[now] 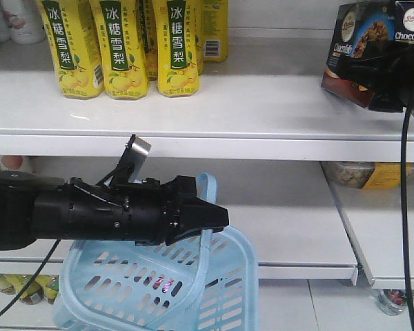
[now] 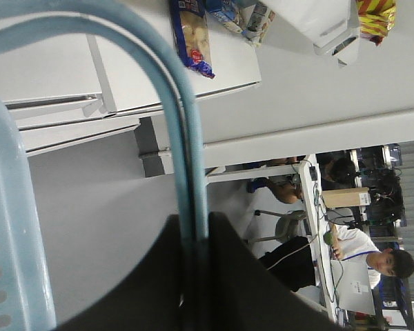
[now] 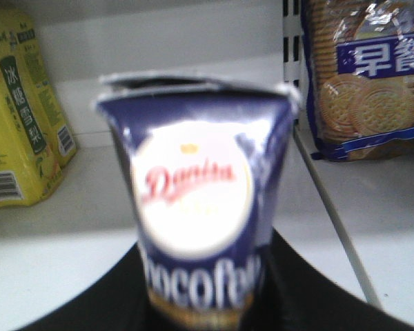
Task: Left arm holds basket, right arm returns cookies
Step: 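Place the box on the upper shelf and open the right gripper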
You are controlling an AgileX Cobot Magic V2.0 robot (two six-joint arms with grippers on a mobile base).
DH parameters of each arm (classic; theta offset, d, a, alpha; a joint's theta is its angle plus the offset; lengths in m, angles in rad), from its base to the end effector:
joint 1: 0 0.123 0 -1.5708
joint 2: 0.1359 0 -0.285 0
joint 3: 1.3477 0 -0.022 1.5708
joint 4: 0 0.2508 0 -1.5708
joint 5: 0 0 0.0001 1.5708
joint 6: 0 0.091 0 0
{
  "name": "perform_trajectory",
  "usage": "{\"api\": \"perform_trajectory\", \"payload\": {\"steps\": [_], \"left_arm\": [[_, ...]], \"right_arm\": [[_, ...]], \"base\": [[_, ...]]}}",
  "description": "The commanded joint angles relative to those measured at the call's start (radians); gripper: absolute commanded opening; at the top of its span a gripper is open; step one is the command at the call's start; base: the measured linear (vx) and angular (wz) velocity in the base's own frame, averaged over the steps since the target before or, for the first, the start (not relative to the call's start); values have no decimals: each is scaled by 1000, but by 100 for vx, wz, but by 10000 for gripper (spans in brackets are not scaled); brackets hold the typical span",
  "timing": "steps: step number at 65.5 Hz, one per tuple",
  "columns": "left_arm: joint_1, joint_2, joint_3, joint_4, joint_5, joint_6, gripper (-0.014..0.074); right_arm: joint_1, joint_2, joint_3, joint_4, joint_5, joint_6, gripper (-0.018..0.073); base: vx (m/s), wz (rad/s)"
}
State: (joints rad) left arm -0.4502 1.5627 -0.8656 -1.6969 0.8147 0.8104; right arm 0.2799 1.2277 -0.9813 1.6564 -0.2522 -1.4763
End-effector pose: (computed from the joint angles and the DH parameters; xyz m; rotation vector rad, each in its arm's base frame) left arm 0.2509 -0.1943 0.2512 0.0175 2.3299 -1.6185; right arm 0.2746 0.0555 0.3680 0.0985 1.7450 0.1185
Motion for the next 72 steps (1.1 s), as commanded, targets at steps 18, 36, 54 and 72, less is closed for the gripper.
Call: {"api": "perform_trajectory", "payload": {"steps": [18, 36, 54, 72], "left_arm": [[2, -42, -37, -83, 7, 57, -3], [2, -42, -37, -83, 7, 57, -3], [2, -42, -37, -83, 7, 57, -3], [2, -42, -37, -83, 7, 57, -3]], "right_arm": [[-141, 87, -36, -4, 183, -79, 177], [-141, 90, -38, 0, 242, -98, 391], [-141, 63, -37, 18, 239, -97, 578], [-141, -44, 29, 18, 209, -98, 580]], "base": [[0, 0], [0, 0], [0, 0], [0, 0]]}}
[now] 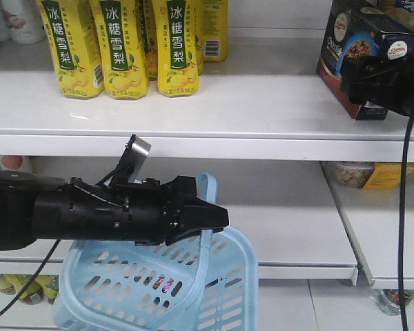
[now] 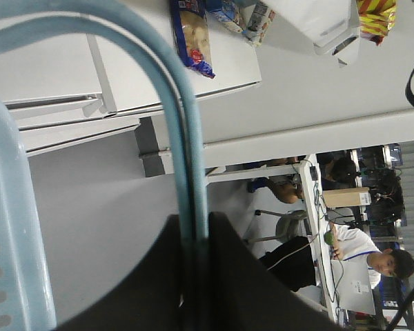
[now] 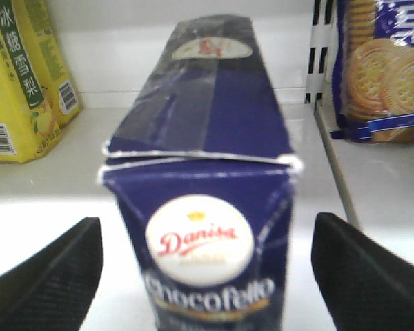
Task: Left arm holds basket, right arm returns cookies
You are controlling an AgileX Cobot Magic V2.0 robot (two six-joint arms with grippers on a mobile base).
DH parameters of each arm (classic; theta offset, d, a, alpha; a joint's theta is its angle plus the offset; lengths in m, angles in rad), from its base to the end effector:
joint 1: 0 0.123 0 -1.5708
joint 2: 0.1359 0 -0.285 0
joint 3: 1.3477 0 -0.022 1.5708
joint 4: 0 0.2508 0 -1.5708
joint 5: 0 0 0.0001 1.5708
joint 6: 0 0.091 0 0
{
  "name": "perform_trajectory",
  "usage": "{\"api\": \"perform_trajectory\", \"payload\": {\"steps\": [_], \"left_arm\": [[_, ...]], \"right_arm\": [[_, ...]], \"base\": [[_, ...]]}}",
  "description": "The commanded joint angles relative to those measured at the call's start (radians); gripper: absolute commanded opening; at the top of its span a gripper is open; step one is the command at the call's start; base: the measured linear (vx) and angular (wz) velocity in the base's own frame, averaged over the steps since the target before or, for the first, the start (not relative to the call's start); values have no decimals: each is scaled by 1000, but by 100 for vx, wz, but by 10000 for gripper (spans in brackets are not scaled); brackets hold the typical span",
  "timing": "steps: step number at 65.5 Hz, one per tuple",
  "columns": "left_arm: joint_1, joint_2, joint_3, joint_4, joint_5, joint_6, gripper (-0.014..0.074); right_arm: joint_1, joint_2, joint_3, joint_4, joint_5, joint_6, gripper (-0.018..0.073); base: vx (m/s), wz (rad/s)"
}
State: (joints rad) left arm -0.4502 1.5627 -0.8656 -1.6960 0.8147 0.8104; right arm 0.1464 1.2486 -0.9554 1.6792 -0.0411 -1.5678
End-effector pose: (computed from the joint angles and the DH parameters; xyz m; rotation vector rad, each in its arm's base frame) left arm 0.2508 -0.1943 0.2511 0.0185 2.3304 -1.6178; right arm 0.2836 0.0382 0.3543 -0.0017 1.7835 0.1494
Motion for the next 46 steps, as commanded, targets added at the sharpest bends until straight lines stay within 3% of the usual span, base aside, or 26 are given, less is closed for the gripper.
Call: {"api": "perform_trajectory", "payload": {"steps": [1, 24, 46], "left_arm": [[2, -42, -37, -84, 7, 57, -3], [2, -42, -37, -84, 7, 57, -3], [2, -42, -37, -84, 7, 57, -3]], "right_arm": [[-7, -72, 10, -5, -2, -6, 580], [-7, -366, 232, -6, -1, -43, 580], [-7, -767, 562, -7, 34, -82, 579]], "base": [[0, 0], [0, 0], [0, 0]]}}
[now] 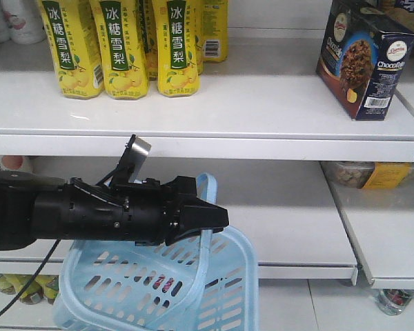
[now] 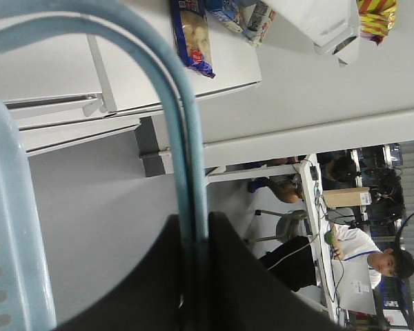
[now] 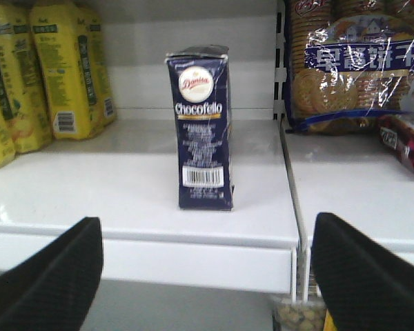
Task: Left arm holds basket, right arm returns cookies
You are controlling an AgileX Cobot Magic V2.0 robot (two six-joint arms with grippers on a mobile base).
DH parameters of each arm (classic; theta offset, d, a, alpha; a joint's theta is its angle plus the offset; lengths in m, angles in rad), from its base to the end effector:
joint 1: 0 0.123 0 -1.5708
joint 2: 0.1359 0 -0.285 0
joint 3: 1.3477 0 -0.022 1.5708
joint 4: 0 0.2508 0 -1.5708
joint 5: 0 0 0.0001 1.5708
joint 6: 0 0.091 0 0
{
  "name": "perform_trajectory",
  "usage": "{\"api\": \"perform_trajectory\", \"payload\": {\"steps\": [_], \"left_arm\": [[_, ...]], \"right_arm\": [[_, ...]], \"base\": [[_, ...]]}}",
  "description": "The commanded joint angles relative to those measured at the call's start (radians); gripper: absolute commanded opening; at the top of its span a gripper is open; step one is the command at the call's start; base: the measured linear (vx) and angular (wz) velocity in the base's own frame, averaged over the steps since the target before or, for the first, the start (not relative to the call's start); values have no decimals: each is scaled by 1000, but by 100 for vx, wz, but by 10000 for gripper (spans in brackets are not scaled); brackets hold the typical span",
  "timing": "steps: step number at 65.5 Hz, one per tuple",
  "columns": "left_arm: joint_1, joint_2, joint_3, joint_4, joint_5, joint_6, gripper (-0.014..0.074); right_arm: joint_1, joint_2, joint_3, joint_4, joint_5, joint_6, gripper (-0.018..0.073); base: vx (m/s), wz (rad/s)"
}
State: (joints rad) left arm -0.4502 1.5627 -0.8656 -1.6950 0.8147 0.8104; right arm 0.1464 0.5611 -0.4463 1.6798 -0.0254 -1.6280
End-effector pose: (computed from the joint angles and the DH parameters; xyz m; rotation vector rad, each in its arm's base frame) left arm 0.2508 -0.1942 0.2511 0.0197 2.3309 -1.6171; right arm 0.1227 0.0159 0.3183 -0.0561 1.6018 0.1337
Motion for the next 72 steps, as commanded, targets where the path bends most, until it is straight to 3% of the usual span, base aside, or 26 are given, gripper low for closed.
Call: {"api": "perform_trajectory", "payload": {"steps": [1, 19, 41, 50, 66, 72], "left_arm": [[2, -42, -37, -85, 7, 57, -3], [2, -42, -37, -85, 7, 57, -3], [2, -42, -37, -85, 7, 57, -3], [2, -42, -37, -85, 7, 57, -3], [2, -42, -37, -85, 7, 57, -3], [2, -42, -37, -85, 7, 57, -3]], "right_arm": [[-7, -94, 67, -9, 15, -24, 578], [-7, -264, 278, -3, -26, -62, 569], [-7, -267, 287, 3, -25, -62, 545], [-7, -267, 287, 3, -20, -62, 403], [-7, -267, 287, 3, -14, -62, -2], [-7, -267, 287, 4, -12, -61, -12]], "base": [[0, 0], [0, 0], [0, 0], [0, 0], [0, 0], [0, 0]]}}
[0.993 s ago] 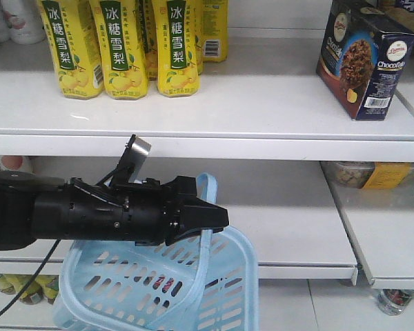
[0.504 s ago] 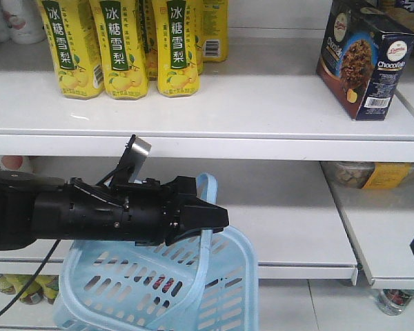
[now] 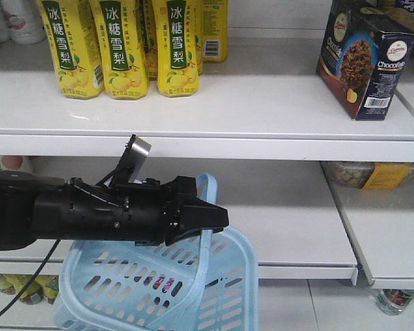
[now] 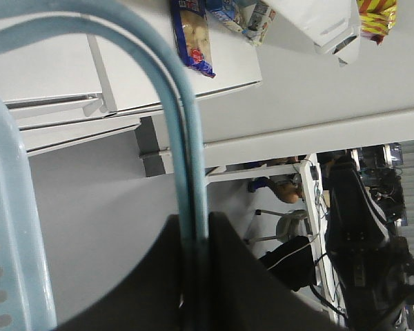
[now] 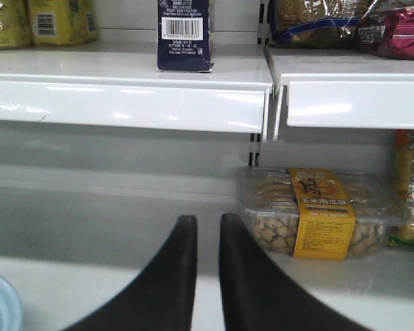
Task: Left arm holds basket, right arm returns cookies
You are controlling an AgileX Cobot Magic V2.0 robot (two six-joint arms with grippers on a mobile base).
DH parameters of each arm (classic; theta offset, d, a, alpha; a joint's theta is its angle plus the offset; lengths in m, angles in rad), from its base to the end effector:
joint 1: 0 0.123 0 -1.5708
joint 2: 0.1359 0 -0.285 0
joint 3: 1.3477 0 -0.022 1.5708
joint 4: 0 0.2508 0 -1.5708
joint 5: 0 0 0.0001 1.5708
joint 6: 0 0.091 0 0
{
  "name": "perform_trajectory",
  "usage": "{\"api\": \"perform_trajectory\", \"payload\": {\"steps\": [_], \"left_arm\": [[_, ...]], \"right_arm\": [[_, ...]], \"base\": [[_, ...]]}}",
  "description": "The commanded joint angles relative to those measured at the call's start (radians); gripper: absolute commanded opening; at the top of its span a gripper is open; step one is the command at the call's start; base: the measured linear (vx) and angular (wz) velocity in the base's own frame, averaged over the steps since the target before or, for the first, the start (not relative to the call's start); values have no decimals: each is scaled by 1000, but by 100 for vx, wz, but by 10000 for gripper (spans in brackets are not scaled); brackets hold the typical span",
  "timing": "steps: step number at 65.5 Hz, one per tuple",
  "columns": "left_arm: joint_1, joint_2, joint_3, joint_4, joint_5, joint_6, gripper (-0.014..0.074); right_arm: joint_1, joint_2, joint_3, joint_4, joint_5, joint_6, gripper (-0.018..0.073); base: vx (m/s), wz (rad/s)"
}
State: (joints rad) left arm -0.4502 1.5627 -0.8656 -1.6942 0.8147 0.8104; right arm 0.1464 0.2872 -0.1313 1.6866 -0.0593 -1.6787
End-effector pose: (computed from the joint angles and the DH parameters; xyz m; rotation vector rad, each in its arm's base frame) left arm 0.2508 -0.1942 0.2510 0.0205 2.3313 -1.6165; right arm 0.0823 0.0068 0.2379 -0.0689 1.6452 0.0694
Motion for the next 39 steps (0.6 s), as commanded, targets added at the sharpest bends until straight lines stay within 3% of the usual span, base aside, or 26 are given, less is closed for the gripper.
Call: {"api": "perform_trajectory", "payload": {"steps": [1, 39], "left_arm": [[2, -42, -37, -85, 7, 57, -3], [2, -42, -37, -86, 5, 57, -3]], "right_arm": [[-7, 7, -28, -2, 22, -10, -11], [-7, 7, -28, -2, 17, -10, -11]], "base": [[0, 0], [0, 0]]}}
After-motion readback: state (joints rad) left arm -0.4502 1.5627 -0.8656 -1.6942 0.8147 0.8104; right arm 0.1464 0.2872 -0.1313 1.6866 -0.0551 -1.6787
